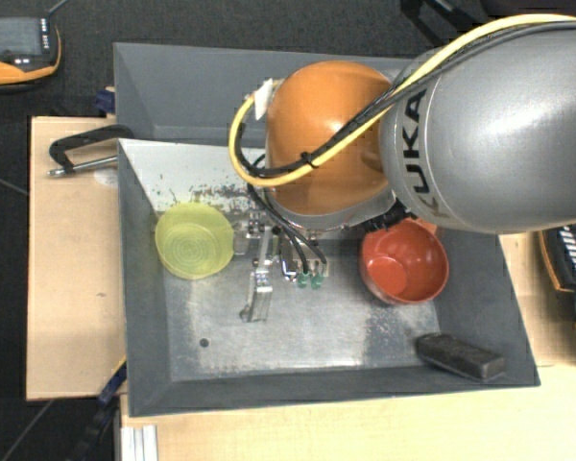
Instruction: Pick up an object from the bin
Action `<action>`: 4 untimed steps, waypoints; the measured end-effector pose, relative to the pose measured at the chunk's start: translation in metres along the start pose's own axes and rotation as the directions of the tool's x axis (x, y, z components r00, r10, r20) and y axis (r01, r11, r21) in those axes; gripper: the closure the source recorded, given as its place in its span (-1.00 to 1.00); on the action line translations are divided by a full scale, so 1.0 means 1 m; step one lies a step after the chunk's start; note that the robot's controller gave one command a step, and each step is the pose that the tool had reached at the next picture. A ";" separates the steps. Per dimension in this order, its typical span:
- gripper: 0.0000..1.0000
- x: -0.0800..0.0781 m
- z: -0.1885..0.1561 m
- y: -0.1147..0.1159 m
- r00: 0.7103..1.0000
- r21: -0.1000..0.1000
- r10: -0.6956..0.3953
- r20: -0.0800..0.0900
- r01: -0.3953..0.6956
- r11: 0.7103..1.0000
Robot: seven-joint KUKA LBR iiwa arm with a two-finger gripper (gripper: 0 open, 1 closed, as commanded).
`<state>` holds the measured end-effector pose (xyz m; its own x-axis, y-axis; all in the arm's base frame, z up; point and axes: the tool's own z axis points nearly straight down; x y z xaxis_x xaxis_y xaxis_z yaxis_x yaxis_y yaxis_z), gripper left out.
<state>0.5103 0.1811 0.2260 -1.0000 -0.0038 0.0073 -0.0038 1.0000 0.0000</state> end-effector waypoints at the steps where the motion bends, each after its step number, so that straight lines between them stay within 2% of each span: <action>1: -1.00 -0.021 0.067 0.032 0.997 0.000 -0.082 -0.005 0.082 0.997; 2: -1.00 -0.079 0.159 -0.037 0.984 0.000 -0.177 -0.004 0.177 0.984; 3: -1.00 -0.065 0.154 -0.102 1.000 0.001 0.009 -0.003 -0.009 1.000; 4: 1.00 -0.065 0.154 -0.100 1.000 -0.002 0.007 -0.001 -0.007 1.000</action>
Offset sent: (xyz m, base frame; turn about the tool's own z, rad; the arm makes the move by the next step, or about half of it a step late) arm 0.0214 0.0299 -0.0642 -0.0792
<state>0.5745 0.0813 0.0714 -1.0000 0.0031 0.0086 0.0032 1.0000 0.0021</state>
